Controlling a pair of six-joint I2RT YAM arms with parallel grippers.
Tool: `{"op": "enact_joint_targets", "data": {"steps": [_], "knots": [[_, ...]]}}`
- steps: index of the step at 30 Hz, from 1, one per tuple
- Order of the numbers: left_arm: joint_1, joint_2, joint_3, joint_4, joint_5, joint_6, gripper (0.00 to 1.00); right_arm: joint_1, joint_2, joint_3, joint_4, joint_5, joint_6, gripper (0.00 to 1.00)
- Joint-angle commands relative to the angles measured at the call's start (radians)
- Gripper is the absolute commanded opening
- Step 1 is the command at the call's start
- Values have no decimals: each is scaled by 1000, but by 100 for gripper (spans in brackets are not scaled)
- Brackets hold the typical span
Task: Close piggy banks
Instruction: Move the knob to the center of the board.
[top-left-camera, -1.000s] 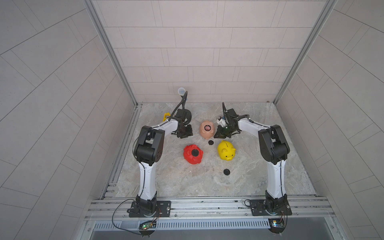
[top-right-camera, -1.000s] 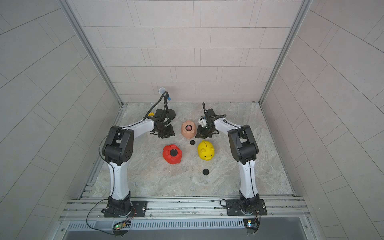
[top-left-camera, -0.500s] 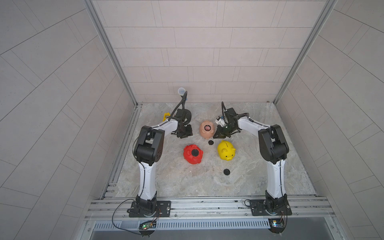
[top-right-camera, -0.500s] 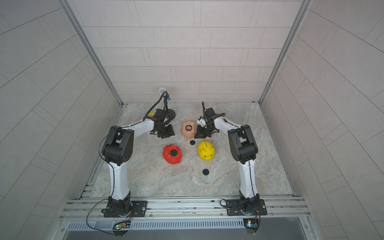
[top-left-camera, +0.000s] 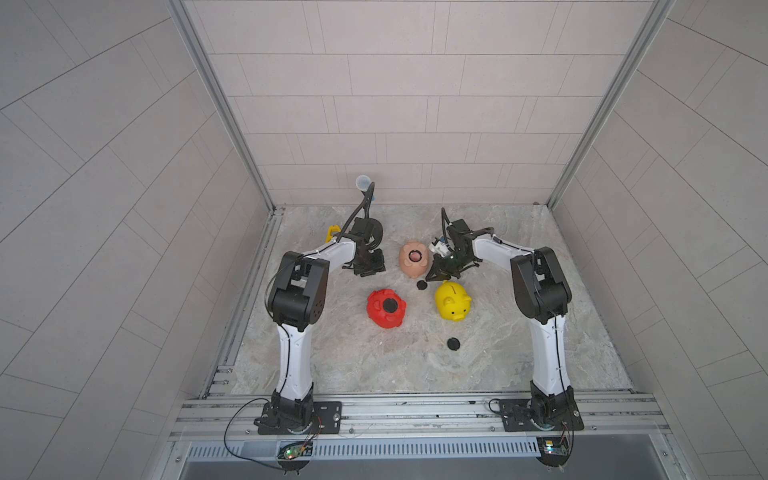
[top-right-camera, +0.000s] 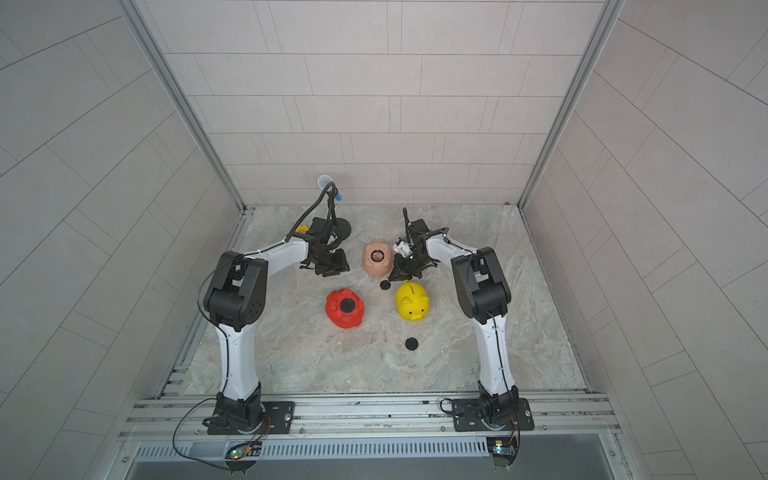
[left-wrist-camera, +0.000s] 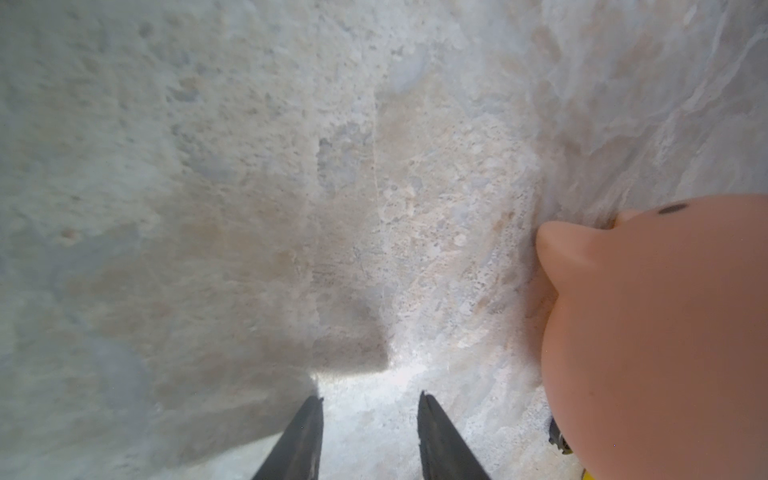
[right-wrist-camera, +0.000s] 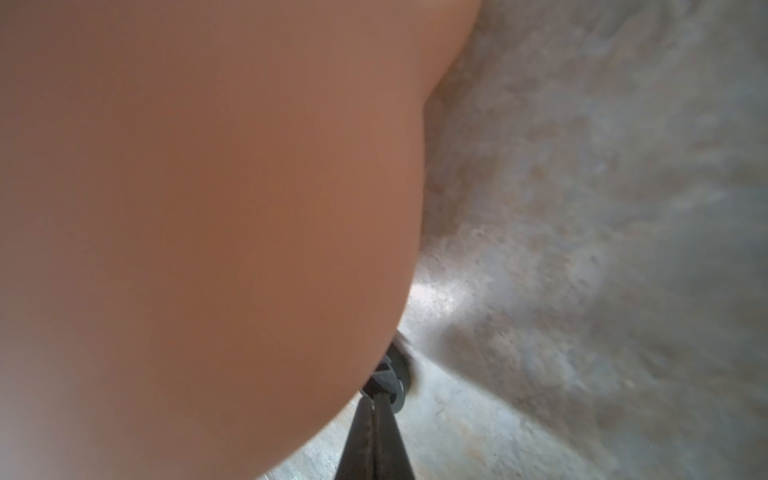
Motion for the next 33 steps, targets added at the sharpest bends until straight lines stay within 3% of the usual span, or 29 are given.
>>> {"op": "enact_joint_targets", "data": {"steps": [1, 33], "knots": [[7, -6, 0, -8, -3, 7, 43, -2, 22, 18, -28, -28, -30, 4], [14, 8, 2, -12, 2, 12, 43, -2, 46, 18, -26, -70, -30, 7]]}}
